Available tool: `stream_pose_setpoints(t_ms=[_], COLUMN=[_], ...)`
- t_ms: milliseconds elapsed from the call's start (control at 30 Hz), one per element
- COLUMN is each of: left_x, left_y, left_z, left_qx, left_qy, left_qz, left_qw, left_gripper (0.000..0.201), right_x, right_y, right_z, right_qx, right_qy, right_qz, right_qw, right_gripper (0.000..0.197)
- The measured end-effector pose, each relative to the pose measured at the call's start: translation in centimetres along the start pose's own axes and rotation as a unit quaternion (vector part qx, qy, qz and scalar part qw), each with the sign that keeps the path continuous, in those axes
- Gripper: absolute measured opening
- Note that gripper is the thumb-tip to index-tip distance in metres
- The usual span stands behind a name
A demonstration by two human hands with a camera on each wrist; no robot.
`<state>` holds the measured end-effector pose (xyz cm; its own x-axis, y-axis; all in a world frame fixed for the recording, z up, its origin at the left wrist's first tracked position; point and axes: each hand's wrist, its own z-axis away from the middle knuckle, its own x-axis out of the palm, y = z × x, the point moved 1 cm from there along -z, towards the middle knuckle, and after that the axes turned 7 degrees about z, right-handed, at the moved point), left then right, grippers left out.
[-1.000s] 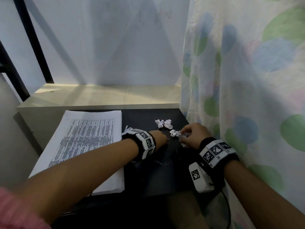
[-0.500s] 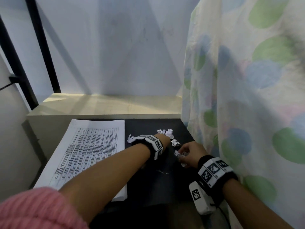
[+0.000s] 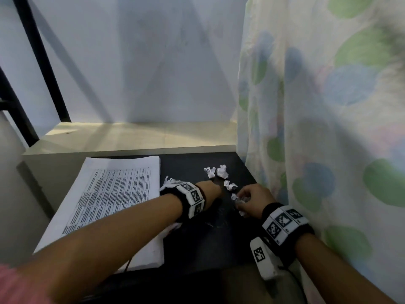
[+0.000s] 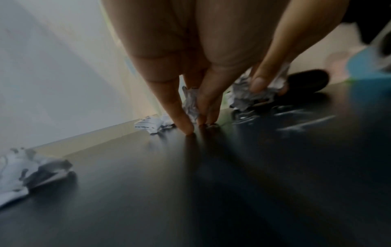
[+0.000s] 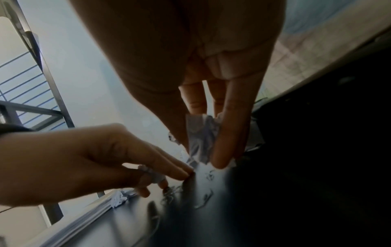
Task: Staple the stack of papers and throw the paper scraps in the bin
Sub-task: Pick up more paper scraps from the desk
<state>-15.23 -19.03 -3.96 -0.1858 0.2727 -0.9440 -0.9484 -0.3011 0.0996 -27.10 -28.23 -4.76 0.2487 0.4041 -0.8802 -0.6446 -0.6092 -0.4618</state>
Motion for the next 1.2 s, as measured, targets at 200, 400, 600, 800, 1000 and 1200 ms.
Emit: stream_pose_setpoints(t_ms=[200,400,600,800,1000,1200], left_x=[2.1,1.8,1.6,1.0,1.2,2.2], left_y=[0.8,-0.5,-0.7,0.2,1.2,2.6], left_z=[2.3,3.9,3.4,1.7,1.9,4.3], left_qx=[0.021,-0.027,-0.072,-0.104,-0.058,0.001], left_qy=[-0.012,0.065,0.038,0.027,-0.017,-0.023], left_qz=[0.054,0.122,0.089,0.064,0.02,-0.019], left_qw=[0.998,0.99,0.993,0.992,0.998,1.0], left_gripper=[0.033,0.032,0.031,0.035,0.037,0.037], right_x=[0.7,0.3,0.2,1.2,-0.5,0.5], right_y=[-1.4,-2.3,-2.5,-3.5,-0.8,-0.9], right_z=[1.3,1.6,1.9,2.1,2.1,3.5], right_qx=[0.009,-0.01,0.012,-0.024,0.023,0.016], right_qy=[-0.017,-0.017,-0.019,-0.062,-0.032,-0.063], right_qz=[0.041,-0.006,0.081,0.089,0.045,0.075], right_qw=[0.999,1.0,0.996,0.994,0.998,0.995], right_gripper=[0.021,0.023,0.023,0.025,0.023,0.018])
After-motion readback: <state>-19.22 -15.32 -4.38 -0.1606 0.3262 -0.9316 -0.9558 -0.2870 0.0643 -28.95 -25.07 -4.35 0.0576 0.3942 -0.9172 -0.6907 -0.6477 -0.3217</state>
